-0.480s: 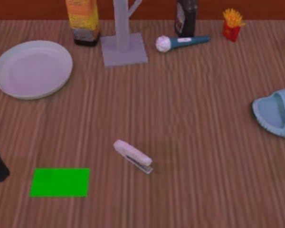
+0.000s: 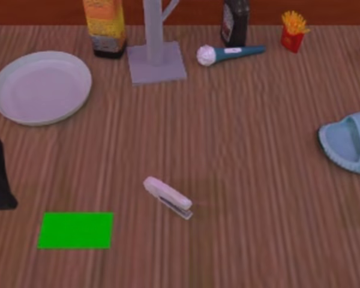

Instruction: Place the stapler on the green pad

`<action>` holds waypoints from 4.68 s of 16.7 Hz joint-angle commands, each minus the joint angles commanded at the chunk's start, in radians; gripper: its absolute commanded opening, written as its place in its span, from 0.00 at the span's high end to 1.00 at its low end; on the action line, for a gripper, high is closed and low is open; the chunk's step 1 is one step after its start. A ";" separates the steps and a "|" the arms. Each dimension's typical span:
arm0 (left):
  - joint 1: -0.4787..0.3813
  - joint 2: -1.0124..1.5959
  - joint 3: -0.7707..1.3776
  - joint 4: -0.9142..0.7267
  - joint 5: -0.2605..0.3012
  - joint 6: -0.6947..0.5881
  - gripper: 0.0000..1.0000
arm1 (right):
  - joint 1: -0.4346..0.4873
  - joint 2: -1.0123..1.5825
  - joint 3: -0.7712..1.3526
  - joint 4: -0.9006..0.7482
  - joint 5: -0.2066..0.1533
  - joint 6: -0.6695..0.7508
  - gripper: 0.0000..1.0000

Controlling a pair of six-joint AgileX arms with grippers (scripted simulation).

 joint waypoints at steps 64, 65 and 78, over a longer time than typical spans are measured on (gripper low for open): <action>-0.575 1.951 1.262 -0.729 -0.002 -1.339 1.00 | 0.000 0.000 0.000 0.000 0.000 0.000 0.00; -0.574 1.950 1.262 -0.729 -0.002 -1.338 1.00 | 0.000 0.000 0.000 0.000 0.000 0.000 0.00; -0.556 1.845 1.511 -1.082 -0.003 -1.341 1.00 | 0.000 0.000 0.000 0.000 0.000 0.000 0.00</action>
